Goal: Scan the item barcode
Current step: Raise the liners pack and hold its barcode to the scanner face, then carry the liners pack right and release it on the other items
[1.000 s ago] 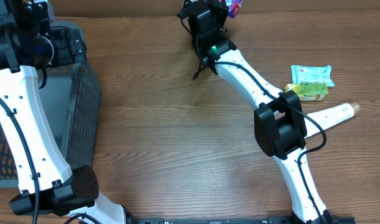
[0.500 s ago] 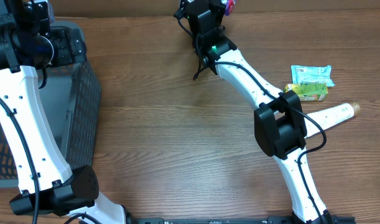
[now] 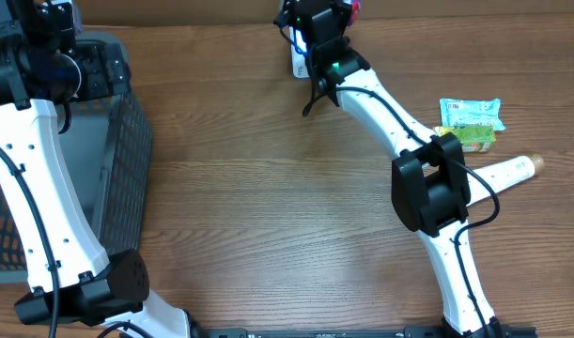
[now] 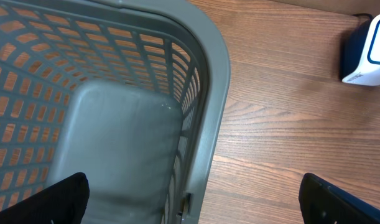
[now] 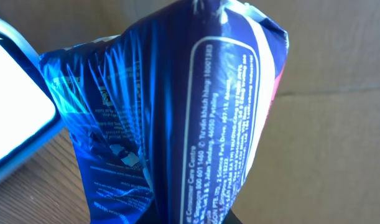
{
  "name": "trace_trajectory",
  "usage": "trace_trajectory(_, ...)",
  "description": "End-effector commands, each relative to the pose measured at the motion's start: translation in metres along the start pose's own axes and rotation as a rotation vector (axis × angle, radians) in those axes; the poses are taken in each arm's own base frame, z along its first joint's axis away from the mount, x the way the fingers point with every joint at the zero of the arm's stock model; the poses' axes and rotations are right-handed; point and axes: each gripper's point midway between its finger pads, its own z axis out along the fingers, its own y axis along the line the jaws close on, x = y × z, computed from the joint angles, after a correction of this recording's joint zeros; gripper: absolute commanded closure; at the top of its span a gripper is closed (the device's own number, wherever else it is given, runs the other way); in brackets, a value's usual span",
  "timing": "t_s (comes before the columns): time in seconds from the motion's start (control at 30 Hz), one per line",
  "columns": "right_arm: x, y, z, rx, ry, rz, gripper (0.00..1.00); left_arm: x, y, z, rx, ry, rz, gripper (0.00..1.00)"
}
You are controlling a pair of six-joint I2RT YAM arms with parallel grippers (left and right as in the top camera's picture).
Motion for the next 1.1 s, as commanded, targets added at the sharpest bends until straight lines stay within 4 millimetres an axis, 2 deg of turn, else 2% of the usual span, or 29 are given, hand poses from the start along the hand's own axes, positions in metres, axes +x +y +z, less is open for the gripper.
trace_trajectory(0.0,-0.004,-0.005,-0.004,0.012,-0.002,0.023,0.96,-0.001,-0.005,-0.003,0.012,-0.009,0.023,0.0)
trace_trajectory(0.17,-0.014,0.002,-0.012,-0.005,-0.011,0.005,0.96,-0.001,-0.005,-0.003,0.012,-0.009,0.023,0.01)
trace_trajectory(0.3,-0.02,0.005,-0.032,-0.07,-0.021,-0.044,0.96,-0.001,-0.005,-0.003,0.012,-0.009,0.023,0.01)
trace_trajectory(0.37,-0.022,-0.002,-0.046,-0.1,-0.027,-0.055,0.96,-0.001,-0.005,-0.003,0.012,-0.009,0.023,0.0)
trace_trajectory(0.43,-0.025,-0.019,-0.06,-0.098,-0.036,0.009,0.96,-0.001,-0.005,-0.003,0.012,-0.009,0.023,0.0)
trace_trajectory(0.5,-0.031,-0.041,-0.083,-0.116,-0.074,0.092,0.96,-0.001,-0.005,-0.003,0.012,-0.009,0.023,0.0)
trace_trajectory(0.57,-0.038,-0.054,-0.11,-0.183,-0.133,0.145,0.96,-0.001,-0.005,-0.003,0.012,-0.009,0.023,0.01)
trace_trajectory(0.67,-0.05,-0.061,-0.167,-0.366,-0.248,0.226,0.96,-0.001,-0.005,-0.003,0.012,-0.009,0.023,0.01)
trace_trajectory(0.77,-0.051,-0.067,-0.226,-0.573,-0.306,0.414,0.96,-0.001,-0.005,-0.003,0.012,-0.009,0.023,0.0)
trace_trajectory(0.87,-0.037,-0.074,-0.28,-0.781,-0.247,0.69,0.96,-0.001,-0.005,-0.003,0.012,-0.009,0.023,0.0)
trace_trajectory(0.9,-0.025,-0.074,-0.29,-0.811,-0.192,0.741,0.96,-0.001,-0.005,-0.003,0.012,-0.009,0.023,0.0)
trace_trajectory(0.97,0.008,-0.073,-0.312,-0.851,-0.094,0.73,0.96,-0.001,-0.005,-0.003,0.012,-0.009,0.023,0.01)
trace_trajectory(1.0,0.021,-0.073,-0.32,-0.865,-0.056,0.729,0.96,-0.001,-0.005,-0.003,0.012,-0.009,0.023,0.0)
trace_trajectory(1.07,0.049,-0.077,-0.327,-0.88,0.072,0.853,0.96,-0.001,-0.005,-0.003,0.012,-0.009,0.023,0.0)
